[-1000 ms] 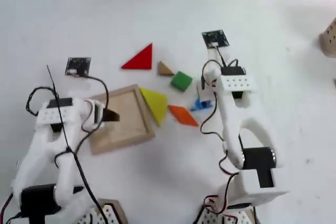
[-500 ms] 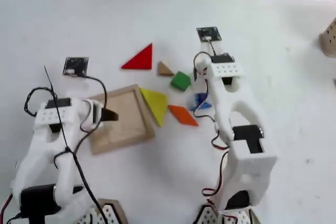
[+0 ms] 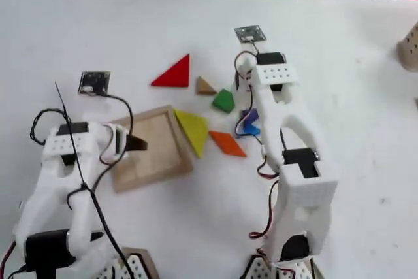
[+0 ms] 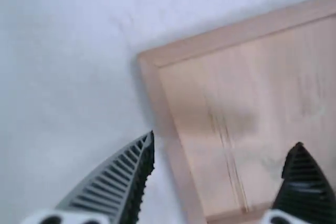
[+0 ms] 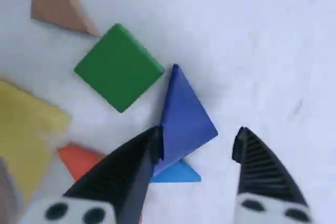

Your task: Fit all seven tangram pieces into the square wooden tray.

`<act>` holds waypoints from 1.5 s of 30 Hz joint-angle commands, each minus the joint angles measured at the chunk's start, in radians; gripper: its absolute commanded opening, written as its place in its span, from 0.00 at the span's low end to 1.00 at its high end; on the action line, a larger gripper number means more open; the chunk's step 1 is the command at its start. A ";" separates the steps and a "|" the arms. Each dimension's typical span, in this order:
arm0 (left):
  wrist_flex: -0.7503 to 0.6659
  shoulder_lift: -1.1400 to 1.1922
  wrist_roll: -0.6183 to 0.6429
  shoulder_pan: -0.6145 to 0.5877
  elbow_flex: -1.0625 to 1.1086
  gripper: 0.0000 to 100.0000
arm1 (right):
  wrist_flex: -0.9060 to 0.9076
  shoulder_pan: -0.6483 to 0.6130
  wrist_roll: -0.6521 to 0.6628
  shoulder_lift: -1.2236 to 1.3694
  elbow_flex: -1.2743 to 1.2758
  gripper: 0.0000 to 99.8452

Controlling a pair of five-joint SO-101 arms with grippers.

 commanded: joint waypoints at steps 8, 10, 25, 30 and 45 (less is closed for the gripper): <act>-0.023 -0.031 0.005 -0.012 -0.021 0.37 | 0.008 -0.047 0.021 0.104 -0.049 0.22; -0.023 -0.031 0.005 -0.012 -0.021 0.37 | 0.010 -0.039 0.038 0.116 -0.049 0.21; -0.023 -0.031 0.005 -0.013 -0.021 0.37 | 0.013 -0.007 0.046 0.122 -0.049 0.01; -0.023 -0.031 0.003 -0.013 -0.020 0.37 | 0.016 0.030 0.046 0.120 -0.044 0.02; -0.043 -0.038 0.011 -0.051 -0.028 0.37 | 0.203 -0.016 -0.035 -0.125 -0.043 0.02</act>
